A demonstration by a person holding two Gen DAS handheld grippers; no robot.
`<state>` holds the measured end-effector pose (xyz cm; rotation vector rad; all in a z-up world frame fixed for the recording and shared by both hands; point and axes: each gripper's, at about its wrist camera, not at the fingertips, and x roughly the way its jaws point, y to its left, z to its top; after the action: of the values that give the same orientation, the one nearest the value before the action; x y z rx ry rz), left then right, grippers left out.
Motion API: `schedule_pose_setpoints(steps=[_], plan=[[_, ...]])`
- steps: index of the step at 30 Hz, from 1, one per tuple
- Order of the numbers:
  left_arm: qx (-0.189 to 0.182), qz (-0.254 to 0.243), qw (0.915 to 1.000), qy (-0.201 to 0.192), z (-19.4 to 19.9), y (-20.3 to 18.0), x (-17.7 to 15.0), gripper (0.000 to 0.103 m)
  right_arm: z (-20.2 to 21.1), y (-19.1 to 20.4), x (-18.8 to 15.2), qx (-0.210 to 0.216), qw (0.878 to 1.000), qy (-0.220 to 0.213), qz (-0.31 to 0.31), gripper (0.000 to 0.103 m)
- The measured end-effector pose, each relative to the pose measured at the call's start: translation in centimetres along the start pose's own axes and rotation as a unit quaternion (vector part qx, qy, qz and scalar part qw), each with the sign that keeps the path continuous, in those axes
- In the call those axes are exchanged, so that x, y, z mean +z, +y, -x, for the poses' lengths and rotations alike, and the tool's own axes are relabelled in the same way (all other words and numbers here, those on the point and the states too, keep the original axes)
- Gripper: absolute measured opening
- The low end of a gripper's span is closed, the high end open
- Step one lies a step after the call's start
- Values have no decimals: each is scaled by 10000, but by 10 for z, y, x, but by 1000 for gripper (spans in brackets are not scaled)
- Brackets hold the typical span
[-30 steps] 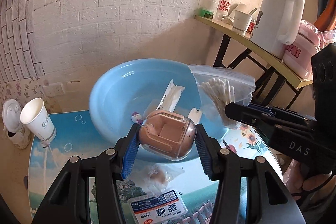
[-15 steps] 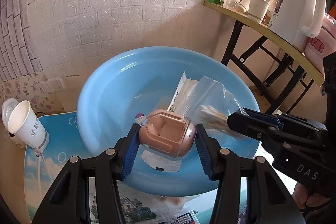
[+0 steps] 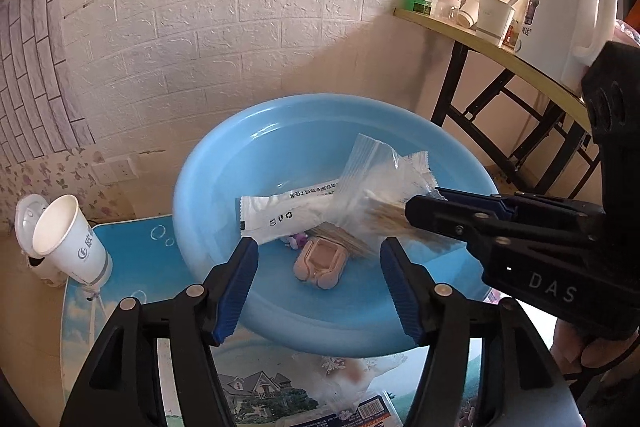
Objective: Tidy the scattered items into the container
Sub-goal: 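Open left tool dropping soap box into basin while right tool releases swab bag, then withdraw both tools from the blue basin back over the table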
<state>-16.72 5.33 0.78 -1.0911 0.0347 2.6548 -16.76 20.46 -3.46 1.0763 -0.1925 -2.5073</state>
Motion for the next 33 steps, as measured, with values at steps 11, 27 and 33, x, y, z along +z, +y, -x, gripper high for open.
schedule_pose_setpoints(steps=[11,27,33], plan=[[106,290,9993,-222,33,9,-11,78,33,10,-9,-208,9995,-238,76,56],[661,643,9926,-795,104,16,-53,102,100,34,-61,-314,9970,-683,-178,79],[722,842,9910,-745,115,19,-74,103,111,39,-81,-461,9962,-664,-339,85]])
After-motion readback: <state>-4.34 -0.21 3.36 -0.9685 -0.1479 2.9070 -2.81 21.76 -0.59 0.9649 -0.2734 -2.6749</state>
